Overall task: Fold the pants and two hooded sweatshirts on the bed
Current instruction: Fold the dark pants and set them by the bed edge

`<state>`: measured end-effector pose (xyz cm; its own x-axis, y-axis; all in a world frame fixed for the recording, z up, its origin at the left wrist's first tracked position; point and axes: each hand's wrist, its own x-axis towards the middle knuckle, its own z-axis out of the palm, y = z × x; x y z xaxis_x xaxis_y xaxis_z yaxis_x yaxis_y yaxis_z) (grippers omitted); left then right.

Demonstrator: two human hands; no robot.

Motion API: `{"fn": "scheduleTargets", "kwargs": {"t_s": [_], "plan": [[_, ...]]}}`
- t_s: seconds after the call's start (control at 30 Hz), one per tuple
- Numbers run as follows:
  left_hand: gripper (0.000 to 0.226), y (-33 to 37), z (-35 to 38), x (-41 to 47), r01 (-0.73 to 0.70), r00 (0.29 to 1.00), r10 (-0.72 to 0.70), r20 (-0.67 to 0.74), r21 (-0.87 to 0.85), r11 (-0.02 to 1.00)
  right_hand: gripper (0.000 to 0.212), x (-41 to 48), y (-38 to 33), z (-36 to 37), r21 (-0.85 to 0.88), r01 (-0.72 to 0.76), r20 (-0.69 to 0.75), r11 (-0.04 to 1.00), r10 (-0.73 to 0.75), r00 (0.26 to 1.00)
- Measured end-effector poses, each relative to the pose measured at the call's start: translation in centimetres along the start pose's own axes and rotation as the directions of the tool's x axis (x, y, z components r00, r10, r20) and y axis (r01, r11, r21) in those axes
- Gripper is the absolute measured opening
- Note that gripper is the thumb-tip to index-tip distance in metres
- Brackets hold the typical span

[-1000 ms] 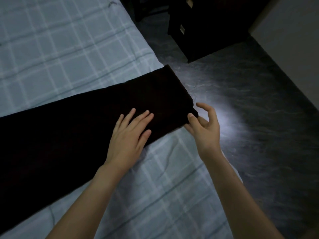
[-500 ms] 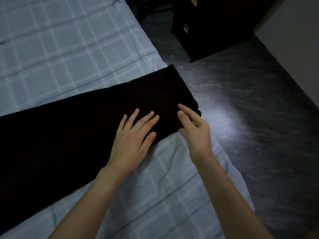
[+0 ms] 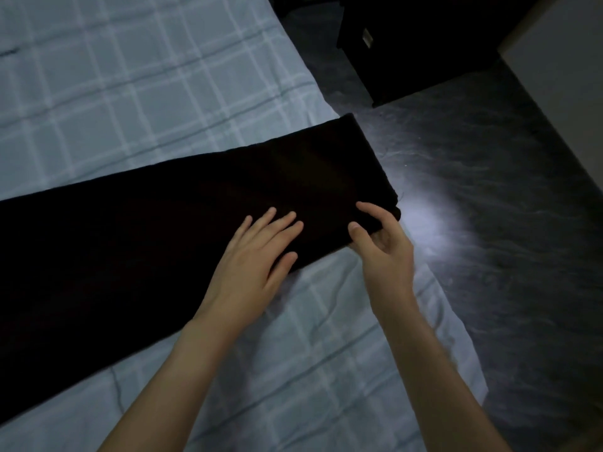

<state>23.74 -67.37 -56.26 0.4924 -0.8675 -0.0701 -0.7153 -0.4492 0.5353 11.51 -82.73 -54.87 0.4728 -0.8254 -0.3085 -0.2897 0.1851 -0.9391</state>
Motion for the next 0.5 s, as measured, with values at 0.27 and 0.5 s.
{"fn": "scheduleTargets", "kwargs": {"t_s": [0.27, 0.5], "plan": [[0.048, -1.3, 0.1, -4.1, 0.086, 0.990, -0.068, -0.124, 0.151, 0.985, 0.027, -2.0, -0.7, 0.9, -0.172, 0.070, 0.020, 0.983, -0.067, 0.998], [0.045, -1.7, 0.8, -3.9, 0.105, 0.982, -0.093, -0.167, 0.068, 0.992, 0.006, -2.0, 0.4, 1.5, -0.035, -0.110, -0.059, 0.993, 0.108, 0.992]]}}
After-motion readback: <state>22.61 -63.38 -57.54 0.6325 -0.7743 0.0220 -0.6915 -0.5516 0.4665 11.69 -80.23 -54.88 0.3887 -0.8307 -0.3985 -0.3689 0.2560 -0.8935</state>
